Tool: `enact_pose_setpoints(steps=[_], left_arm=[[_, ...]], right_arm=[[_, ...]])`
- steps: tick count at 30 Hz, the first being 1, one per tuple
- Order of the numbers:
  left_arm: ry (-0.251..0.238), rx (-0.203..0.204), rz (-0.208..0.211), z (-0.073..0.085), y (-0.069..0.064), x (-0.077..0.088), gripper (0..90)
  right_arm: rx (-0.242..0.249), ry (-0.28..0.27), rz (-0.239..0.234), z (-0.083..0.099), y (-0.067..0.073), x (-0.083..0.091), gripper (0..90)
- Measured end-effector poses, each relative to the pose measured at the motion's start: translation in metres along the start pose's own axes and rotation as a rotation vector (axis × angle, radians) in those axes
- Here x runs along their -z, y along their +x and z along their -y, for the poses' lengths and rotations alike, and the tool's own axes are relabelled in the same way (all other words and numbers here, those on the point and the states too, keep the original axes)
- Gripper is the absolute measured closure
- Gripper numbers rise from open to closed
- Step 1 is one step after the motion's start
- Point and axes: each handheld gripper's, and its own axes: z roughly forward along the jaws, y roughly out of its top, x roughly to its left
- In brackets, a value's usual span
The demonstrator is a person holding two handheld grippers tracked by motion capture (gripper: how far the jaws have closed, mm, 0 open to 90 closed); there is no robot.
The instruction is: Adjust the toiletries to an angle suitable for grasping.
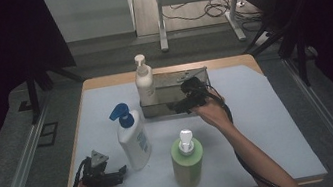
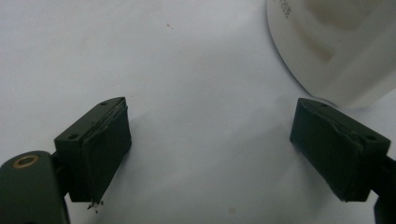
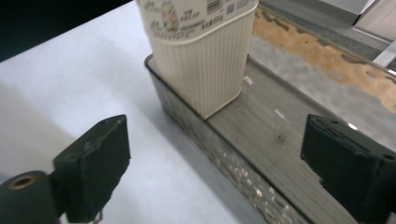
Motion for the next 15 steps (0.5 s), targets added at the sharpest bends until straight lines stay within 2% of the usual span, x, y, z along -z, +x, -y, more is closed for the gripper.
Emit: enact_pose_setpoints(steps=[2, 4, 15], left_arm=[[0.0, 0.0, 0.0, 0.0, 0.0, 0.0, 12.3], [0.0, 0.0, 0.0, 0.0, 0.0, 0.0, 12.3], [0.0, 0.0, 0.0, 0.0, 0.0, 0.0, 12.3]], right_arm=[[0.016, 0.012, 0.001, 0.003, 0.002, 0.004, 4.2], [0.024, -0.012, -0.003, 0.006, 0.003, 0.006, 0.0], [0.029, -0.013, -0.019, 0.023, 0.005, 0.027, 0.0]])
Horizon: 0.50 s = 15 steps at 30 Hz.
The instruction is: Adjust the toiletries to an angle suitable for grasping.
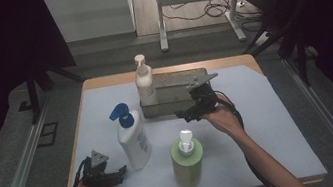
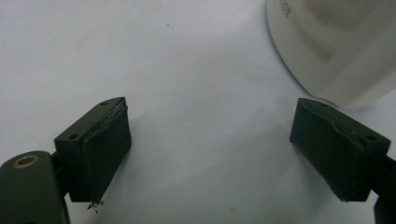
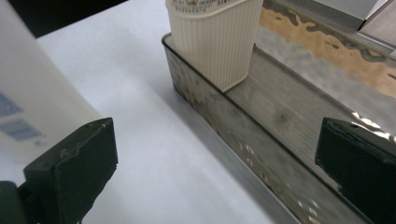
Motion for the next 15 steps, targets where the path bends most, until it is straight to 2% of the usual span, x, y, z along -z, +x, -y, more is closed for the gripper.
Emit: enact_pose_setpoints(steps=[5, 10, 15], left_arm=[[0.0, 0.0, 0.0, 0.0, 0.0, 0.0, 12.2], [0.0, 0.0, 0.0, 0.0, 0.0, 0.0, 12.3], [0.0, 0.0, 0.0, 0.0, 0.0, 0.0, 12.2]], right_arm=[[0.014, 0.001, 0.0, 0.01, 0.001, 0.011, 0.0], [0.005, -0.013, -0.005, 0.02, 0.002, 0.022, 0.0], [0.001, -0.005, -0.002, 0.031, 0.004, 0.033, 0.0]])
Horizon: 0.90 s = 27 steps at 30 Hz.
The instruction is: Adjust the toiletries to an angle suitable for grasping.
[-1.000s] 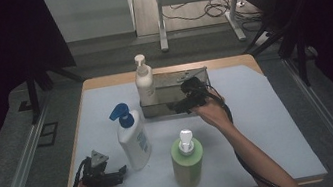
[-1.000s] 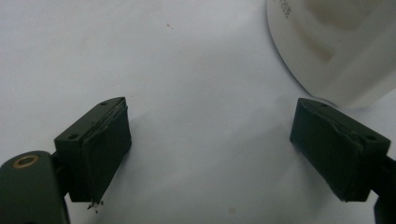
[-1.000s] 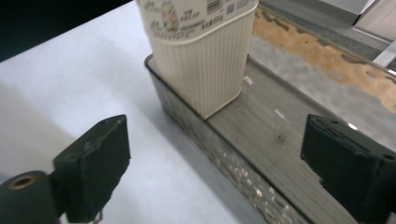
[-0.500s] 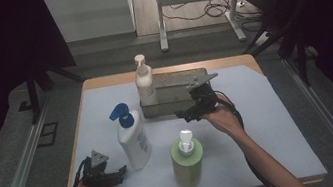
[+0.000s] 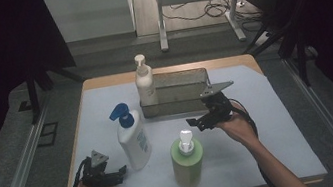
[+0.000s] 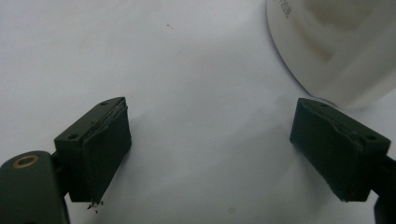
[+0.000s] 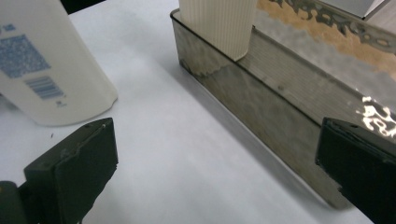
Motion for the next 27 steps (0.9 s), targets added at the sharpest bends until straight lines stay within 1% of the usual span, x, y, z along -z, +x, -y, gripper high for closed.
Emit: enact_pose_setpoints(steps=[2, 7, 10, 12, 13, 14, 19, 24, 27], left_arm=[[0.0, 0.0, 0.0, 0.0, 0.0, 0.0, 12.2], [0.0, 0.0, 0.0, 0.0, 0.0, 0.0, 12.2], [0.0, 0.0, 0.0, 0.0, 0.0, 0.0, 12.3], [0.0, 0.0, 0.0, 0.0, 0.0, 0.0, 12.2], [-0.001, 0.0, 0.0, 0.0, 0.0, 0.0, 12.3], [0.0, 0.0, 0.0, 0.0, 0.0, 0.0, 12.3], [0.0, 0.0, 0.0, 0.0, 0.0, 0.0, 12.3], [0.0, 0.0, 0.0, 0.0, 0.0, 0.0, 12.3], [0.0, 0.0, 0.0, 0.0, 0.0, 0.0, 12.3]], right_arm=[[-0.006, 0.001, 0.0, 0.004, 0.0, 0.003, 0.0], [-0.01, 0.035, 0.02, 0.016, 0.004, 0.011, 0.0], [-0.015, 0.039, 0.025, 0.023, 0.005, 0.016, 0.0], [-0.036, 0.04, 0.03, 0.028, 0.004, 0.02, 0.0], [-0.052, 0.045, 0.023, 0.03, 0.004, 0.022, 0.0], [-0.06, 0.047, 0.015, 0.032, 0.004, 0.024, 0.0], [-0.087, 0.065, 0.004, 0.043, 0.008, 0.031, 0.0], [-0.064, 0.069, 0.0, 0.054, 0.017, 0.039, 0.0], [-0.052, 0.061, -0.001, 0.06, 0.022, 0.044, 0.0]])
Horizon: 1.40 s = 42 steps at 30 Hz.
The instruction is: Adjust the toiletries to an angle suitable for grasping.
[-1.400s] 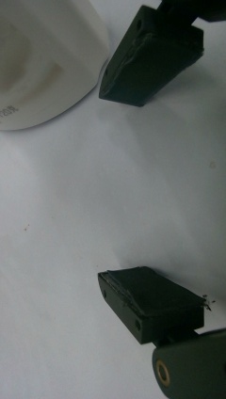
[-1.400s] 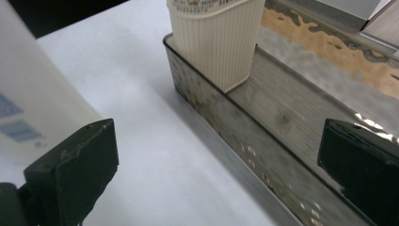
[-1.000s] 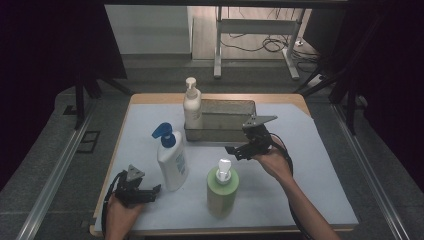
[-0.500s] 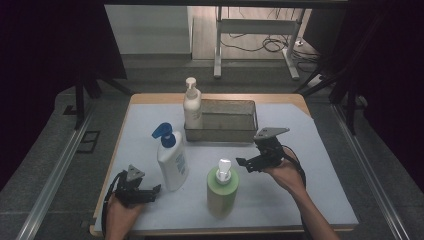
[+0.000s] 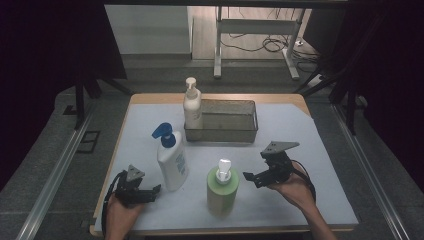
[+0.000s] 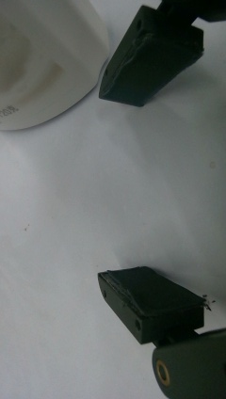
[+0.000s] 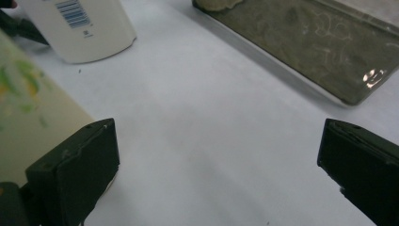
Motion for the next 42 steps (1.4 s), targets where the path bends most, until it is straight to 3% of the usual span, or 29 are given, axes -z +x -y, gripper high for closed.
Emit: enact_pose_setpoints(steps=[8, 15, 19, 28, 42], left_arm=[[0.002, -0.003, 0.0, 0.0, 0.0, 0.0, 12.3], [0.002, -0.003, 0.0, 0.0, 0.0, 0.0, 12.3], [0.002, -0.003, 0.0, 0.0, 0.0, 0.0, 12.3], [0.002, -0.003, -0.001, 0.0, 0.0, 0.0, 12.3], [0.002, -0.003, -0.001, 0.0, 0.0, 0.0, 12.3]], right_arm=[[0.009, -0.023, -0.02, 0.015, 0.013, 0.015, 0.0], [0.016, -0.028, -0.075, 0.029, 0.028, 0.022, 0.0], [0.049, -0.036, -0.089, 0.033, 0.038, 0.025, 0.0], [0.114, -0.026, -0.15, 0.03, 0.063, 0.022, 0.0], [0.126, -0.039, -0.22, 0.015, 0.085, 0.004, 0.0]])
